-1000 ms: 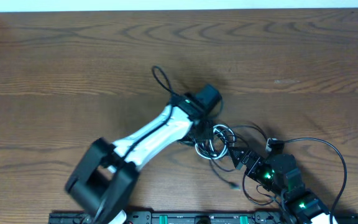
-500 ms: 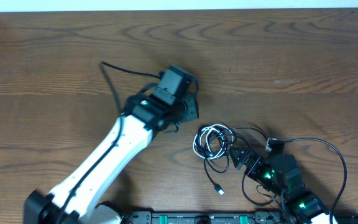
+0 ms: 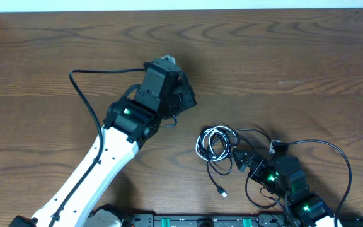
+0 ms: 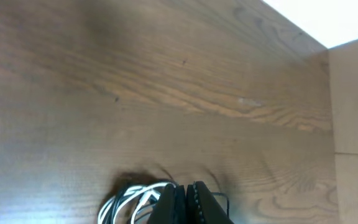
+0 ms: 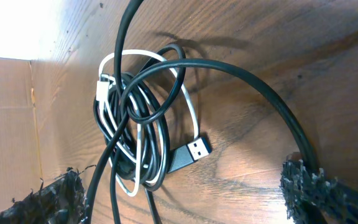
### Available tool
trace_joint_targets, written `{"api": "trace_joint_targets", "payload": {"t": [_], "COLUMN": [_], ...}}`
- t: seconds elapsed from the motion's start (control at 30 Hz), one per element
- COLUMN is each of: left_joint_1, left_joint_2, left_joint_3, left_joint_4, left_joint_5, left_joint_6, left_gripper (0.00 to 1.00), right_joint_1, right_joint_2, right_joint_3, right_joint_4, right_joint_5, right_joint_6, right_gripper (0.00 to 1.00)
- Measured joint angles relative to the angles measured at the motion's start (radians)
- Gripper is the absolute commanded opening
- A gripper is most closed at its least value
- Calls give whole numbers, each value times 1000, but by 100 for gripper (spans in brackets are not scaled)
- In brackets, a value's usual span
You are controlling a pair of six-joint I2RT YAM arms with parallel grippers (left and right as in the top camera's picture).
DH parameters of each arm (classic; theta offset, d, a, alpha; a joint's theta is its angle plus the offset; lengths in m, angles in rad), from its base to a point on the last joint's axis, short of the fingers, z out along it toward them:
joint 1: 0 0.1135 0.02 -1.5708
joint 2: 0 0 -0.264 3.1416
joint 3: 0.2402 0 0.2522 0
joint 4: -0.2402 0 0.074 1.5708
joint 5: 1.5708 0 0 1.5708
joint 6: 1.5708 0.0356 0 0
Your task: Untangle cables
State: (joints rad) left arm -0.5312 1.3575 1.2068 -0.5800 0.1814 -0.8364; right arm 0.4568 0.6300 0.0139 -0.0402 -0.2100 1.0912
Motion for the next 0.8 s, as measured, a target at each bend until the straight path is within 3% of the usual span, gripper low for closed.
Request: {"api": "trace_joint_targets", "payload": {"t": [0.47, 0.8], "left_joint_1": [0, 0], "left_joint_2": [182, 193], "left_joint_3": [0, 0], "left_joint_4": [-22, -22], "left_joint_5": [8, 8], "left_joint_6": [-74, -80], "left_gripper": [8, 7], "right_joint_1": [0, 0], "right_joint_2": [0, 0], "right_joint_3": [0, 0], "right_joint_4": [0, 0], "right_joint_5": [0, 0], "right_joint_6": [0, 0], "right_gripper": [99, 99]}}
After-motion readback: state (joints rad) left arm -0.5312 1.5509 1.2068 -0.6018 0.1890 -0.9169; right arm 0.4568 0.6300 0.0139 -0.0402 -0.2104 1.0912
